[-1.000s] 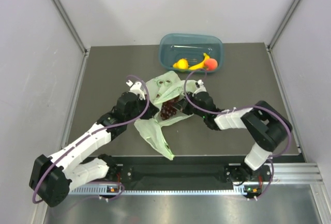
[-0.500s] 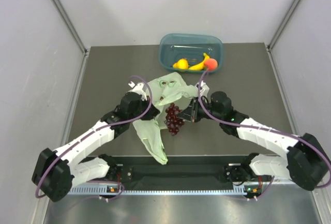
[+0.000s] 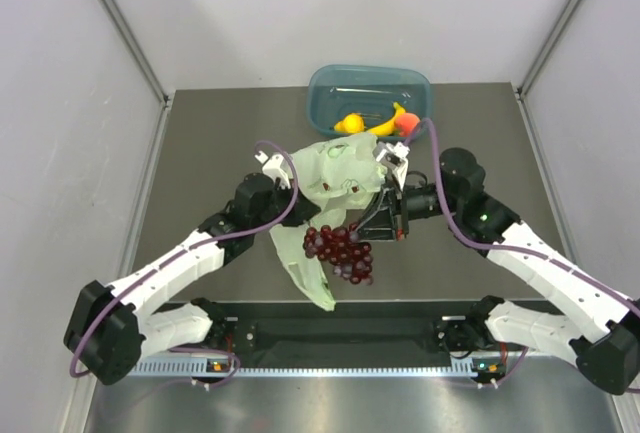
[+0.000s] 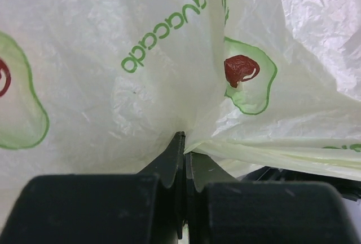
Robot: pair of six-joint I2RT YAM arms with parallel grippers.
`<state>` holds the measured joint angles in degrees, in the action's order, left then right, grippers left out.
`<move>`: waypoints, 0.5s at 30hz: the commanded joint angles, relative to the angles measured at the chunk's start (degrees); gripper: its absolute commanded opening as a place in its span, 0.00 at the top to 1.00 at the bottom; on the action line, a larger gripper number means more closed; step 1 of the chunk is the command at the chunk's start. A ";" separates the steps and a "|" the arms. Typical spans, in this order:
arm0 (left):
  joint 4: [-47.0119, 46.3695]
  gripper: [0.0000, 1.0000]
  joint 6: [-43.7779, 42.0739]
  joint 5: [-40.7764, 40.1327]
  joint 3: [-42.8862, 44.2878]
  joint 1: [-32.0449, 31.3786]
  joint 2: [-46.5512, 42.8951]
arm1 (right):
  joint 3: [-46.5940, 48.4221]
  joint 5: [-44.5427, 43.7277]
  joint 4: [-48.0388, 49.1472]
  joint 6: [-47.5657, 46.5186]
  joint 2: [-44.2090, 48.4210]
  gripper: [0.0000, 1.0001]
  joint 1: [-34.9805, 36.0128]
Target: Untie the knot of the plastic bag and take out the fruit
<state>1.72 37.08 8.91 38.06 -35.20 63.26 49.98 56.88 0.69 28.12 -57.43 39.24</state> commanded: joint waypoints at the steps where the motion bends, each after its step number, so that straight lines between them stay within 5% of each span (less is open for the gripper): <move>1: 0.92 1.00 -0.25 -2.67 0.52 0.75 0.37 | 9.17 13.16 3.44 -4.39 0.04 1.00 -2.33; 6: 1.62 1.00 -0.60 -3.46 0.26 0.75 -0.95 | 11.20 14.65 9.48 -0.01 -3.56 1.00 -5.40; 10: 2.85 1.00 -1.22 -4.51 0.34 0.75 -2.09 | 6.72 20.27 31.45 15.36 -4.10 1.00 -5.93; 13: 3.47 1.00 -1.31 -5.91 0.26 0.75 -3.50 | 4.61 23.36 24.84 11.02 -2.87 1.00 -5.93; 15: 3.82 1.00 -1.48 -7.66 0.43 0.75 -4.46 | 6.61 23.10 1.93 -5.11 -1.90 1.00 -5.93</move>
<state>0.64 37.10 7.68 38.74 -35.38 59.96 53.82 74.26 12.88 35.64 -63.20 33.87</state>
